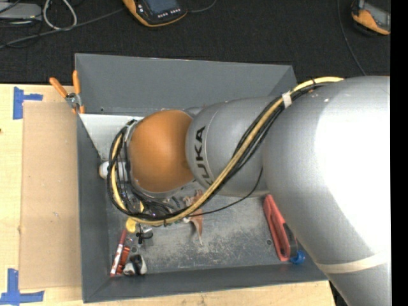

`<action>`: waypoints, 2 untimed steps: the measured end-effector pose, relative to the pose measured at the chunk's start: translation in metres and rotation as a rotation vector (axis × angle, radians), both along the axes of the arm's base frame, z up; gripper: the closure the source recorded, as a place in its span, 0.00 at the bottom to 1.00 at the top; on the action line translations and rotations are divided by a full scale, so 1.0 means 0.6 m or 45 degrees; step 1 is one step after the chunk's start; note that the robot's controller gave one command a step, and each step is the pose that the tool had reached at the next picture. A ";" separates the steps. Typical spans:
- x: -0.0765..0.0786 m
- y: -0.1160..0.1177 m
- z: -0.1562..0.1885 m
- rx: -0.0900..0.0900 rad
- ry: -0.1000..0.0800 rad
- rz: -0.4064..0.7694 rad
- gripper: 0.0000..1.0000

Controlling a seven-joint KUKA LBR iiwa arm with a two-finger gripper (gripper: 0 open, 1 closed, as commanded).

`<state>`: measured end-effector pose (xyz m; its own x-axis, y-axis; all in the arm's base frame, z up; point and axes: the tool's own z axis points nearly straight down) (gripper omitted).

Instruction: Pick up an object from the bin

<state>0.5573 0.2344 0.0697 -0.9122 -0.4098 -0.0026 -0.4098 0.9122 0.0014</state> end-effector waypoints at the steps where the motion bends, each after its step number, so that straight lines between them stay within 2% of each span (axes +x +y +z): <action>1: 0.019 -0.001 0.034 -0.004 0.007 0.420 0.00; 2: 0.024 0.002 0.004 -0.001 0.002 0.699 0.00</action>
Offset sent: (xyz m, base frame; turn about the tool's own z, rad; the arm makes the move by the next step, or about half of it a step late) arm 0.0148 0.0007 0.0003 -0.5550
